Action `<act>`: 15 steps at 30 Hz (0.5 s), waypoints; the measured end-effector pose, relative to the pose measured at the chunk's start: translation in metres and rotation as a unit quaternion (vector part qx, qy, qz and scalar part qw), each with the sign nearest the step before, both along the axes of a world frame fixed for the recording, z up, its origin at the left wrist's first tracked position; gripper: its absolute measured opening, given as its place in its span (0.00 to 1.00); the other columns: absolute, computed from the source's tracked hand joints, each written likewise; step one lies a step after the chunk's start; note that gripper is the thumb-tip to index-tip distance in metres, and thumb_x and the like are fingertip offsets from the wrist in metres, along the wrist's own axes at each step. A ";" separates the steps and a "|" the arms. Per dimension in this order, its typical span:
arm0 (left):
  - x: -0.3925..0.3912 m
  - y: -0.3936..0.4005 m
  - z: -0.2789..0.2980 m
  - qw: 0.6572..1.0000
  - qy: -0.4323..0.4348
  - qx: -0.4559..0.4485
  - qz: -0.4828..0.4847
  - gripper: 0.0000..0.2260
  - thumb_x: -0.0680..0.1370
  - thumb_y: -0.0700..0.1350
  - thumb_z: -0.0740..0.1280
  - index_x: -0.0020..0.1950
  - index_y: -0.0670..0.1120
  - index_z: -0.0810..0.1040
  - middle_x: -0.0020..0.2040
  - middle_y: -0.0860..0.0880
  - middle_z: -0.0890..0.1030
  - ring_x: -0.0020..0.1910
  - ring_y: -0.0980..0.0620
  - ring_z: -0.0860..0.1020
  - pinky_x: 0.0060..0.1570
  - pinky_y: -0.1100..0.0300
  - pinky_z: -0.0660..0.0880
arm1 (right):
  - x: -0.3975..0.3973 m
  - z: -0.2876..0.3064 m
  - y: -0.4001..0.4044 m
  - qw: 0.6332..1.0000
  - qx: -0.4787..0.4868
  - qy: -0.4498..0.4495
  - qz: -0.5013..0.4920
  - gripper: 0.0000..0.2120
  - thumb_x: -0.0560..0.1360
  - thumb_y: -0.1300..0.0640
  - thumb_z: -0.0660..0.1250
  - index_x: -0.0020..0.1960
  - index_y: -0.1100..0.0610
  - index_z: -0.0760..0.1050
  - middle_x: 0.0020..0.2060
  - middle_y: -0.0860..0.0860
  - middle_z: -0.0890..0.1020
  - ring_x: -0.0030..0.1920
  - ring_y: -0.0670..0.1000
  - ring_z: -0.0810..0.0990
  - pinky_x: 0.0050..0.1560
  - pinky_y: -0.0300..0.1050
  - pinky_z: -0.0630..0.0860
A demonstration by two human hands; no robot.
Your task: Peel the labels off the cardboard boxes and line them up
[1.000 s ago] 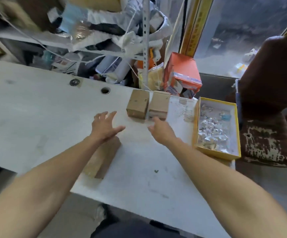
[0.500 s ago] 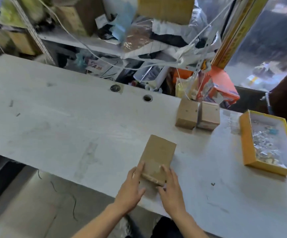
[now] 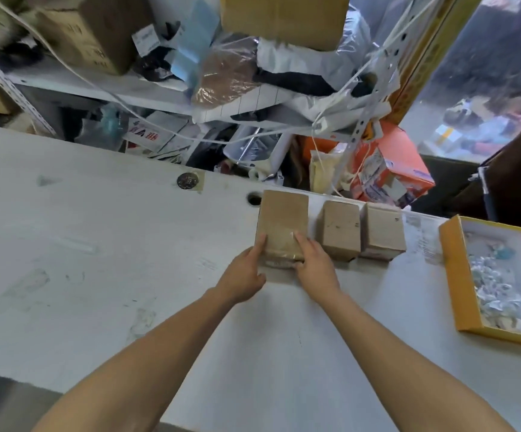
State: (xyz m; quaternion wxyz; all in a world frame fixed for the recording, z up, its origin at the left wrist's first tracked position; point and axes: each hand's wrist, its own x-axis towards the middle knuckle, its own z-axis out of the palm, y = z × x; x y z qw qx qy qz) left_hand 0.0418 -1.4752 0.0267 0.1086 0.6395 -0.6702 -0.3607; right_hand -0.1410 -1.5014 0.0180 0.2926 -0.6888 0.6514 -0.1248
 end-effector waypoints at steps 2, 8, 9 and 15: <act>-0.001 -0.020 -0.001 1.000 -0.006 -0.004 -0.009 0.40 0.76 0.41 0.65 0.81 0.52 0.45 0.64 0.41 0.75 0.56 0.44 0.75 0.52 0.58 0.70 | -0.002 -0.003 -0.019 1.000 -0.005 0.009 0.004 0.33 0.75 0.64 0.66 0.77 0.49 0.59 0.70 0.56 0.68 0.65 0.59 0.72 0.63 0.51 0.71; -0.002 -0.044 0.000 0.999 -0.001 -0.033 -0.024 0.41 0.75 0.38 0.65 0.81 0.51 0.45 0.62 0.40 0.77 0.55 0.42 0.76 0.49 0.57 0.71 | -0.001 -0.005 -0.044 1.000 -0.018 0.023 0.008 0.35 0.74 0.65 0.66 0.77 0.50 0.58 0.68 0.58 0.71 0.63 0.60 0.73 0.62 0.51 0.72; -0.001 -0.044 0.002 0.999 -0.001 -0.032 -0.025 0.41 0.75 0.38 0.65 0.81 0.51 0.45 0.62 0.40 0.77 0.55 0.42 0.76 0.49 0.56 0.72 | -0.001 -0.003 -0.043 1.000 -0.018 0.022 0.006 0.35 0.74 0.65 0.66 0.77 0.50 0.58 0.68 0.58 0.71 0.63 0.60 0.73 0.62 0.51 0.72; 0.001 -0.047 0.022 0.997 -0.043 -0.004 -0.057 0.39 0.76 0.40 0.65 0.80 0.51 0.46 0.60 0.39 0.76 0.54 0.41 0.76 0.52 0.52 0.73 | 0.007 0.021 -0.045 0.995 0.017 0.090 0.041 0.35 0.74 0.62 0.67 0.76 0.53 0.55 0.65 0.60 0.69 0.59 0.63 0.75 0.57 0.54 0.75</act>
